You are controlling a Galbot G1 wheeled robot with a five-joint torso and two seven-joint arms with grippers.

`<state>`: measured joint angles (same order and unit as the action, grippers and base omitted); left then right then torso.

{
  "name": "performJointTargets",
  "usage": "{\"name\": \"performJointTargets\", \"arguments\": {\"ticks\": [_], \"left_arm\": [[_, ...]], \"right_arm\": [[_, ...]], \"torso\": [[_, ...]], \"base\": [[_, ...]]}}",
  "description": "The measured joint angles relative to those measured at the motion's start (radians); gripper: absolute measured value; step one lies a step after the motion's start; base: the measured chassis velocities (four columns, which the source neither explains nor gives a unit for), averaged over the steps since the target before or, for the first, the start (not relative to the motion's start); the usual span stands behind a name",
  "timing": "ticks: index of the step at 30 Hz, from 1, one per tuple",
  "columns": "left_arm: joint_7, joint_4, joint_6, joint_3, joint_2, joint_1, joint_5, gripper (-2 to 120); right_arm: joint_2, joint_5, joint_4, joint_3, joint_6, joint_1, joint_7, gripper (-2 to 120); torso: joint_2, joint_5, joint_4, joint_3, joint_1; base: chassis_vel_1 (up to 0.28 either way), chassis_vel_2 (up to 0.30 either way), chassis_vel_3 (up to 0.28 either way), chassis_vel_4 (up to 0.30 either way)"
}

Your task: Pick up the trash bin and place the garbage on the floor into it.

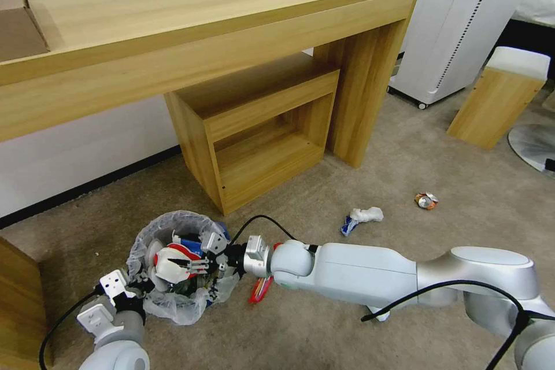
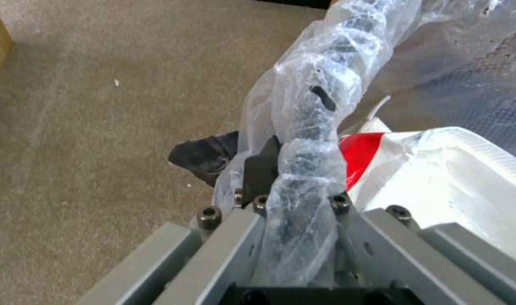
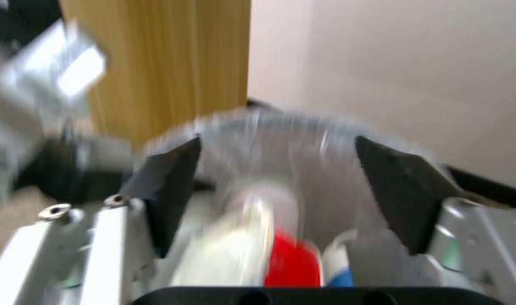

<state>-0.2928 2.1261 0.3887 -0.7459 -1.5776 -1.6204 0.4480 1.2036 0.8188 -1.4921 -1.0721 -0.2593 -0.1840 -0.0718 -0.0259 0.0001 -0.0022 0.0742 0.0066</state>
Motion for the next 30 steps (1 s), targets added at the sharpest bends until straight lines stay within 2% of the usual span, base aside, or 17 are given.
{"name": "performJointTargets", "arguments": {"ticks": [3,4,6,7,10,12,13,14,16,17,20,21,25,26,28,30], "left_arm": [[0.000,0.001,0.000,-0.001,0.000,-0.002,-0.001,0],[0.000,0.001,0.000,-0.001,0.000,-0.002,-0.001,0],[0.000,0.001,0.000,-0.004,0.003,-0.002,0.000,0],[0.000,0.001,0.000,-0.004,0.003,-0.002,0.000,0],[0.000,-0.004,0.000,-0.007,0.008,0.001,0.001,0],[0.000,-0.006,0.000,-0.007,0.009,0.001,0.001,0],[0.000,-0.008,0.000,-0.006,0.010,0.003,0.002,0],[0.000,-0.008,0.000,-0.006,0.010,0.003,0.002,0],[0.000,-0.011,0.000,-0.006,0.010,0.004,0.001,0],[0.000,-0.011,0.000,-0.006,0.010,0.004,0.001,0],[0.000,-0.012,0.000,-0.006,0.007,0.006,-0.001,0],[0.000,-0.012,0.000,-0.006,0.007,0.006,-0.001,0],[0.000,-0.019,0.001,-0.003,0.002,0.010,-0.006,0],[0.000,-0.019,0.001,-0.003,0.002,0.010,-0.006,0],[0.000,-0.021,0.001,-0.003,0.000,0.010,-0.009,0],[0.000,-0.022,0.001,-0.003,-0.001,0.010,-0.010,0]], "right_arm": [[-0.027,0.036,-0.090,0.086,0.045,-0.020,0.070,91],[-0.027,0.036,-0.090,0.086,0.045,-0.020,0.070,91],[-0.062,0.082,-0.155,0.164,0.098,-0.044,0.151,99],[-0.062,0.082,-0.155,0.164,0.098,-0.044,0.151,99],[-0.124,0.162,-0.243,0.285,0.183,-0.098,0.292,100],[-0.136,0.175,-0.258,0.312,0.201,-0.118,0.327,100],[-0.163,0.202,-0.283,0.360,0.240,-0.161,0.396,100],[-0.163,0.202,-0.283,0.360,0.240,-0.161,0.396,100],[-0.202,0.247,-0.321,0.416,0.301,-0.218,0.488,100],[-0.202,0.247,-0.321,0.416,0.301,-0.218,0.488,100],[-0.243,0.306,-0.354,0.474,0.383,-0.301,0.608,100],[-0.243,0.306,-0.354,0.474,0.383,-0.301,0.608,100],[-0.255,0.397,-0.359,0.526,0.462,-0.373,0.750,100],[-0.255,0.397,-0.359,0.526,0.462,-0.373,0.750,100],[-0.243,0.459,-0.346,0.545,0.504,-0.400,0.842,100],[-0.234,0.476,-0.331,0.548,0.514,-0.409,0.879,100]], "torso": [[0.000,0.0001,0.0002,0.000,0.000],[0.000,0.0001,0.0002,0.000,0.000],[0.000,0.0000,0.0000,0.000,0.000],[0.000,0.0000,0.0000,0.000,0.000],[0.000,-0.0001,-0.0001,0.000,0.000],[0.000,-0.0001,-0.0001,0.000,0.000],[0.000,0.0003,-0.0001,0.000,0.000],[0.000,0.0003,-0.0001,0.000,0.000],[0.000,0.0000,-0.0002,0.000,0.000],[0.000,0.0000,-0.0002,0.000,0.000],[0.000,0.0002,-0.0001,0.000,0.000],[0.000,0.0002,-0.0001,0.000,0.000],[0.000,0.0002,-0.0001,0.000,0.000],[0.000,0.0002,-0.0001,0.000,0.000],[0.000,0.0000,-0.0001,0.000,0.000],[0.000,0.0000,0.0000,0.000,0.000]], "base": [[0.000,0.000,0.000,0.000],[0.000,0.000,0.000,0.000],[0.000,0.000,0.000,0.000],[0.000,0.000,0.000,0.000],[0.000,0.000,0.000,0.000],[0.000,0.000,0.000,0.000],[0.000,0.000,0.000,0.000],[0.000,0.000,0.000,0.000],[0.000,0.000,0.000,0.000],[0.000,0.000,0.000,0.000],[0.000,0.000,0.000,0.000],[0.000,0.000,0.000,0.000],[0.000,0.000,0.000,0.000],[0.000,0.000,0.000,0.000],[0.000,0.000,0.000,0.000],[0.000,0.000,0.000,0.000]]}}
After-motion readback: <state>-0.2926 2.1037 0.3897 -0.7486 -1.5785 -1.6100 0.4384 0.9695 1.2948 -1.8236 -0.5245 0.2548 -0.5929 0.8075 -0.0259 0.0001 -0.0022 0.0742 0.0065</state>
